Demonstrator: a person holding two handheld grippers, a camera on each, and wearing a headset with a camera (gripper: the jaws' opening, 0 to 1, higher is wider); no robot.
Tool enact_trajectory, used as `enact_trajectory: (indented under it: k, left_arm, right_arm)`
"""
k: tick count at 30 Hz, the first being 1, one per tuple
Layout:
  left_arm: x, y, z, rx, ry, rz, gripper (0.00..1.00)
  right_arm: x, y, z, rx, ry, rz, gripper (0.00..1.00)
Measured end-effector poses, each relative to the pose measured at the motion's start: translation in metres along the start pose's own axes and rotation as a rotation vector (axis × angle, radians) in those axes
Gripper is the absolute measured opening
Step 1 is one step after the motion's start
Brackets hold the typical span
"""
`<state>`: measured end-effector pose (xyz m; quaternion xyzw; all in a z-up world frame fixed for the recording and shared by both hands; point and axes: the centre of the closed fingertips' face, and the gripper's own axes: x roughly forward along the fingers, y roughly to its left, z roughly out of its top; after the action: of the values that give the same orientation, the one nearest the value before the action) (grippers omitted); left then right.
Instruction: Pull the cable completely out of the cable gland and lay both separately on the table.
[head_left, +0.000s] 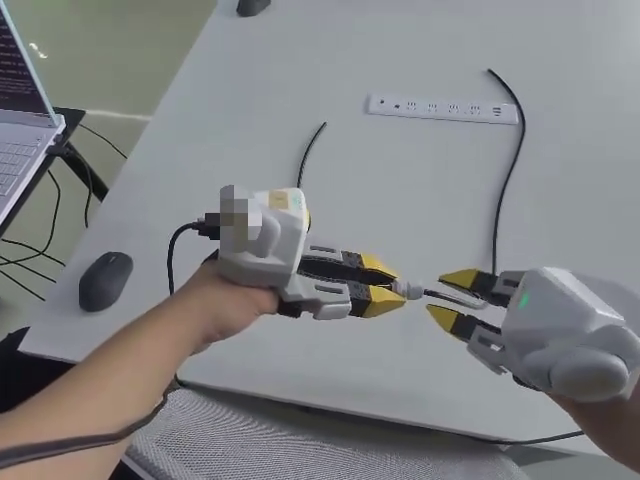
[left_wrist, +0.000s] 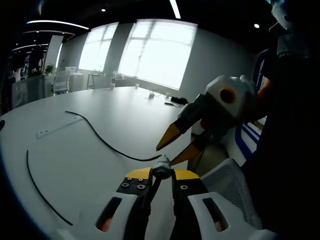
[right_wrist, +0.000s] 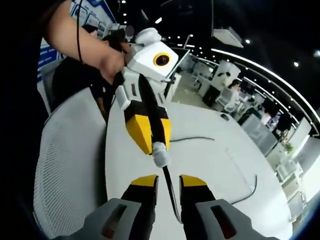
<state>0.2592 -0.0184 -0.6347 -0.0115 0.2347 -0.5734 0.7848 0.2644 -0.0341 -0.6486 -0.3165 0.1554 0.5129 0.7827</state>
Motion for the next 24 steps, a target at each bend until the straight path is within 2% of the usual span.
enact_trajectory:
  k: [7, 17, 24]
  left_arm:
    - [-0.0001, 0.0025, -0.0009, -0.009, -0.001, -0.002, 0.15]
    - [0.0014, 0.0036, -0.0040, -0.010, 0.006, -0.001, 0.15]
    - [0.0018, 0.0032, -0.0047, 0.000, 0.007, 0.004, 0.15]
  right_arm:
    - [0.0036, 0.0016, 0.0022, -0.057, 0.010, -0.006, 0.06]
    - [0.0070, 0.0046, 0.0025, -0.092, 0.021, -0.007, 0.01]
    - [0.0057, 0.0049, 0.0016, -0.090, 0.023, -0.023, 0.00]
